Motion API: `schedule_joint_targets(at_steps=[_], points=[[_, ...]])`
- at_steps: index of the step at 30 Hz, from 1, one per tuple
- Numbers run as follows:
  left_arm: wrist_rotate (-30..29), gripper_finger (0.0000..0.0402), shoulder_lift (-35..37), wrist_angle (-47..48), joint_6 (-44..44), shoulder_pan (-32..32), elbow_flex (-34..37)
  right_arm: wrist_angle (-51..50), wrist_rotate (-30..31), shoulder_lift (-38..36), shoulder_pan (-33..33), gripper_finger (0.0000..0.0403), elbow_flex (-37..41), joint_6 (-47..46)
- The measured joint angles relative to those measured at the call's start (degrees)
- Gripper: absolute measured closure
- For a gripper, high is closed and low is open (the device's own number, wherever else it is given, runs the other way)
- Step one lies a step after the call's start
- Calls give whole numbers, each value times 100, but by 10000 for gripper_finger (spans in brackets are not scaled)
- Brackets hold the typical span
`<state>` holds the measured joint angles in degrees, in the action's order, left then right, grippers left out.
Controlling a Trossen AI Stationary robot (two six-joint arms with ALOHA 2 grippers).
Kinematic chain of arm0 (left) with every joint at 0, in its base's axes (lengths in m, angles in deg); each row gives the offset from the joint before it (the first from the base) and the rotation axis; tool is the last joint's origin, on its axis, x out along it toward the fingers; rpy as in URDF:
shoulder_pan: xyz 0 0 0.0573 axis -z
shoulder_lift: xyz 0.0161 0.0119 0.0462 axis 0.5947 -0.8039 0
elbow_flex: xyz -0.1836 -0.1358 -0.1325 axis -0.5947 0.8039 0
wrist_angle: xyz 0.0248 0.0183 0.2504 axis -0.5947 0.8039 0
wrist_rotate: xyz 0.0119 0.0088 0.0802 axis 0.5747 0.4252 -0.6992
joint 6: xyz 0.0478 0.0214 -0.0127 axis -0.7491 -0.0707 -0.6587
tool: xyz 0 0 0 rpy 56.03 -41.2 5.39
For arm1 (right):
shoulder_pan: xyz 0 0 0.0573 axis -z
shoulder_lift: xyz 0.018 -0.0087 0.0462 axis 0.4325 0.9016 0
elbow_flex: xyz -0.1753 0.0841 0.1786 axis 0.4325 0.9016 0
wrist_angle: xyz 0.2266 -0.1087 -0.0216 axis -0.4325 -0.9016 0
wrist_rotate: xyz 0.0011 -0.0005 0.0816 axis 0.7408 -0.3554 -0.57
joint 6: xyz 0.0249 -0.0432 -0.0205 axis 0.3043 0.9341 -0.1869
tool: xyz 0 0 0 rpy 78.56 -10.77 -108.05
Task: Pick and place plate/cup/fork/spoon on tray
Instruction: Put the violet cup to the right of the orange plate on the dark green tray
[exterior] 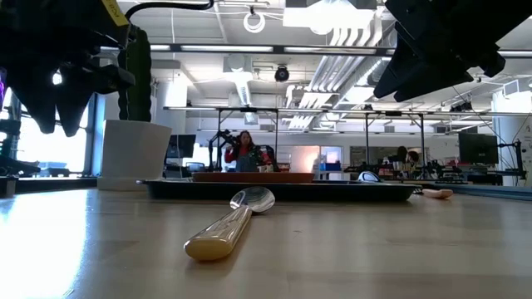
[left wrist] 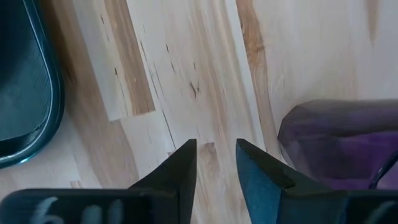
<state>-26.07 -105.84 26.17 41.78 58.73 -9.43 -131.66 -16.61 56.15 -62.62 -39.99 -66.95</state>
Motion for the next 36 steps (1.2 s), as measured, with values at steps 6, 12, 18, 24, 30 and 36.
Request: schedule_joint_targets(at_steps=[6,12,18,24,30,36], points=[[-31,274,0,82,-3,0,-4,-7,0,0,0,201,0,1],[-35,283,0,612,-7,28,-4,-46,2,0,0,201,2,2],[44,297,0,667,-11,151,-4,-46,-26,0,93,201,2,2],[89,305,0,713,-9,353,-4,-44,-45,0,114,201,2,2],[150,311,0,738,-6,467,-4,-44,-50,0,114,201,2,2],[144,312,0,699,2,496,-4,-44,-46,0,114,201,2,2]])
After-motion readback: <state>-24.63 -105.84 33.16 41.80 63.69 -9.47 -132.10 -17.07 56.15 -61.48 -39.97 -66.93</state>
